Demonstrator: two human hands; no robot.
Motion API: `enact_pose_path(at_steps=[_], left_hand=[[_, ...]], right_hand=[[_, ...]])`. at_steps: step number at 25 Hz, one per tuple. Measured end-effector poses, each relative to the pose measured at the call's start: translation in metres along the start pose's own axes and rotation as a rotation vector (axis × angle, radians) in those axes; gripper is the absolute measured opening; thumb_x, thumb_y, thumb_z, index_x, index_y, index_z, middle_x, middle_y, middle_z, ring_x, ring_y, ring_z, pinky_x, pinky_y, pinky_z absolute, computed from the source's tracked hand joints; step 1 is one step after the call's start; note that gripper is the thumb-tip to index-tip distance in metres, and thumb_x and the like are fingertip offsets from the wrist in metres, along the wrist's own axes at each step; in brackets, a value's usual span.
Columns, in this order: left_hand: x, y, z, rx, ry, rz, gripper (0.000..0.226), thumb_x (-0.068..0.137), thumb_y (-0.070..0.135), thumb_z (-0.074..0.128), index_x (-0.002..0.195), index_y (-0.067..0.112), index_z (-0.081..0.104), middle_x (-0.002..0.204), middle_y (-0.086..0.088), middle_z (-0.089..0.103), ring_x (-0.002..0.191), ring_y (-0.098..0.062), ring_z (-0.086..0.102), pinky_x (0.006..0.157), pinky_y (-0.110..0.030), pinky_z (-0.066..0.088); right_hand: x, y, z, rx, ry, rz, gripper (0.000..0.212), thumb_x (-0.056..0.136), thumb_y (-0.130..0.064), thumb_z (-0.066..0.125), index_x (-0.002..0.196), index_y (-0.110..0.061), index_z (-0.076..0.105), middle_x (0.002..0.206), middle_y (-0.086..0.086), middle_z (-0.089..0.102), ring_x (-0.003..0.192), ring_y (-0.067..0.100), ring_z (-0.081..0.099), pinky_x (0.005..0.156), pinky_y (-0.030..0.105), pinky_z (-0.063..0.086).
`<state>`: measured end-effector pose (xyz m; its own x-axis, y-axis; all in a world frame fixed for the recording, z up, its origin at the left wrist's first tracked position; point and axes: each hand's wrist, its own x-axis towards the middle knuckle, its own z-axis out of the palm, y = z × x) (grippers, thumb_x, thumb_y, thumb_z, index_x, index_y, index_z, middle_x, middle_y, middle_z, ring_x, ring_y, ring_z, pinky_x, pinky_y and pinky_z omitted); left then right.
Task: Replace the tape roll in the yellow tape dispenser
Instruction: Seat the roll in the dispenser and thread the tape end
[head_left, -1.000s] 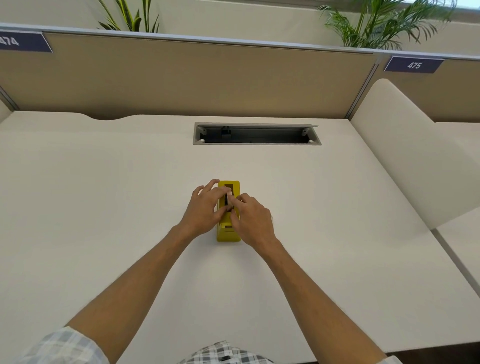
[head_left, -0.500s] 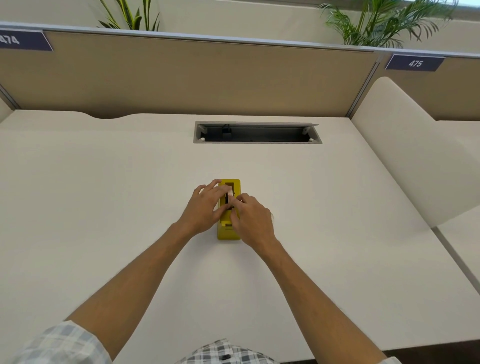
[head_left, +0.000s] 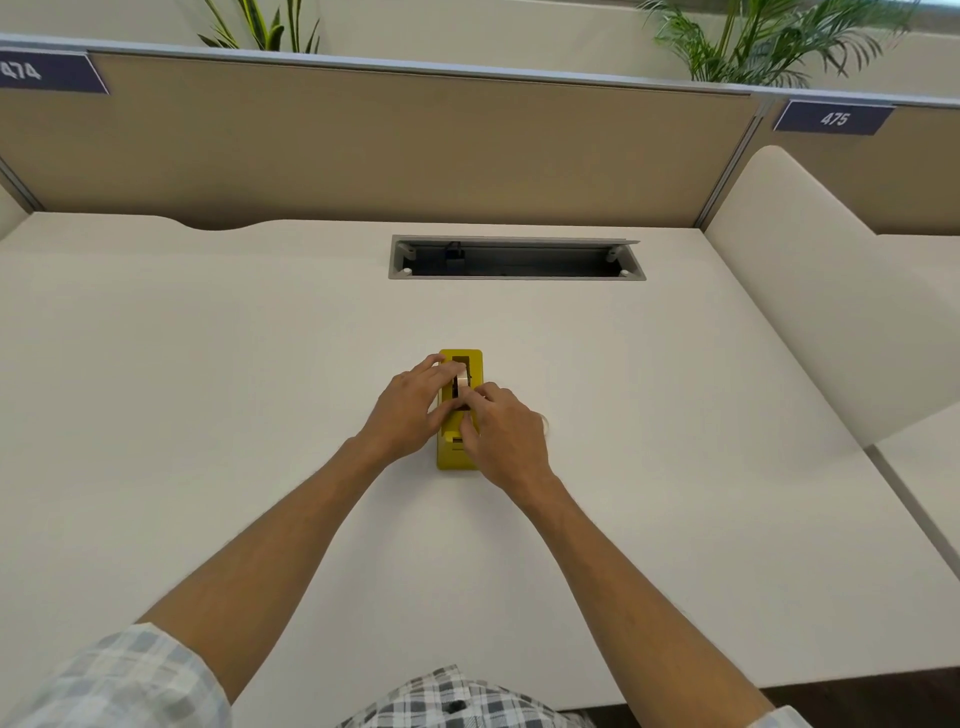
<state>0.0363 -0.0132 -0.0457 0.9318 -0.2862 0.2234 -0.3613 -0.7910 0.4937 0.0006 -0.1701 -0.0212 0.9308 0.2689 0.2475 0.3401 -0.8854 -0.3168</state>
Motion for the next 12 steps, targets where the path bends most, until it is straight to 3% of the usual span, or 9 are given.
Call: enact_pose_path(at_steps=[7, 12], left_hand=[[-0.002, 0.005, -0.002, -0.032, 0.011, -0.031, 0.038, 0.096, 0.029, 0.053, 0.133, 0.023, 0.05, 0.14, 0.002, 0.052, 0.135, -0.02, 0.042, 0.097, -0.044, 0.045], [-0.004, 0.006, -0.003, -0.062, 0.013, -0.048, 0.037, 0.095, 0.024, 0.056, 0.131, 0.024, 0.051, 0.142, 0.0, 0.05, 0.129, -0.024, 0.049, 0.093, -0.043, 0.047]], right_hand=[[0.008, 0.0, 0.005, -0.017, 0.037, -0.015, 0.038, 0.097, -0.02, 0.047, 0.135, -0.018, 0.052, 0.106, 0.004, 0.064, 0.093, 0.024, 0.059, 0.058, 0.031, 0.041], [0.011, 0.0, 0.009, -0.024, 0.135, -0.001, 0.023, 0.096, -0.018, 0.053, 0.114, -0.014, 0.067, 0.096, 0.005, 0.067, 0.082, 0.025, 0.062, 0.053, 0.033, 0.048]])
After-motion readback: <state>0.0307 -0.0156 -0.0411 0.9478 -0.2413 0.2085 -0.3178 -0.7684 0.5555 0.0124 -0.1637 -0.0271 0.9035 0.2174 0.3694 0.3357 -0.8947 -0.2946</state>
